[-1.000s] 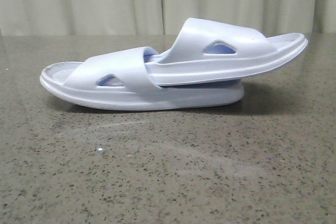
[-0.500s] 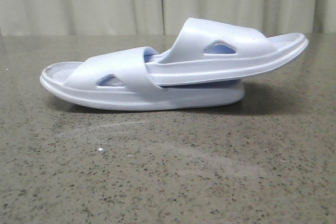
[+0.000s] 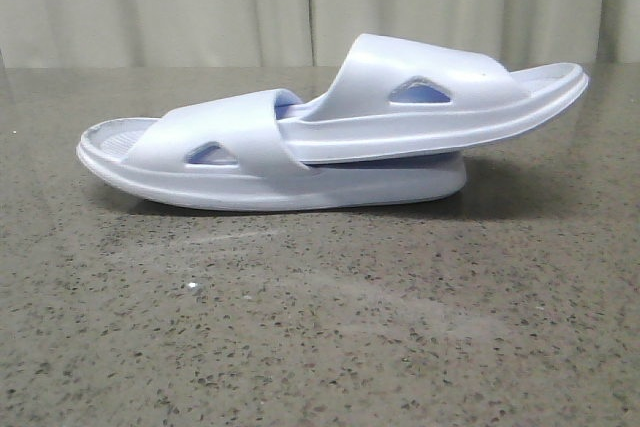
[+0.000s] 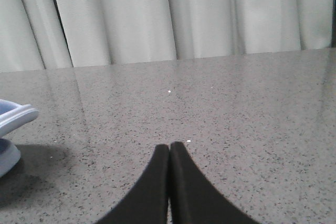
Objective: Insert blue slippers together front up
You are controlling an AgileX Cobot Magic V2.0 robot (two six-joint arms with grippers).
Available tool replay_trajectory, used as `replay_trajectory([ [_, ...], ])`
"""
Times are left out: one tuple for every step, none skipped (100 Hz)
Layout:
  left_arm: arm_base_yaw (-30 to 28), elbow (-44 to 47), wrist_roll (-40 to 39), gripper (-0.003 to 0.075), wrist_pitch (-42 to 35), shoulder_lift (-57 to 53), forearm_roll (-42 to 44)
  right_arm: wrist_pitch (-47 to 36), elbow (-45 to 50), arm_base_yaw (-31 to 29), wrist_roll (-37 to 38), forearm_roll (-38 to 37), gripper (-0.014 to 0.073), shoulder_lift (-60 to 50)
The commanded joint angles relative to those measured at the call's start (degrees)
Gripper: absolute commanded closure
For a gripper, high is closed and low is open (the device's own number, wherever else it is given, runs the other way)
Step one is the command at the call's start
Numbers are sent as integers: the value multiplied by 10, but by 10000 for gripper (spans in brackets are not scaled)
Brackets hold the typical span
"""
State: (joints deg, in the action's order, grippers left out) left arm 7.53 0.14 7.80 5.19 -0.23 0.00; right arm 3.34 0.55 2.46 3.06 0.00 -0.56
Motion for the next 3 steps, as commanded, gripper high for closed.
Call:
replay_trajectory([
  [-3, 4, -5, 704, -45, -17, -7, -51, 12, -4, 1, -8, 701, -11],
  [-3, 4, -5, 704, -45, -17, -7, -51, 12, -4, 1, -8, 701, -11],
  [-3, 4, -5, 704, -45, -17, -7, -51, 12, -4, 1, -8, 701, -11],
])
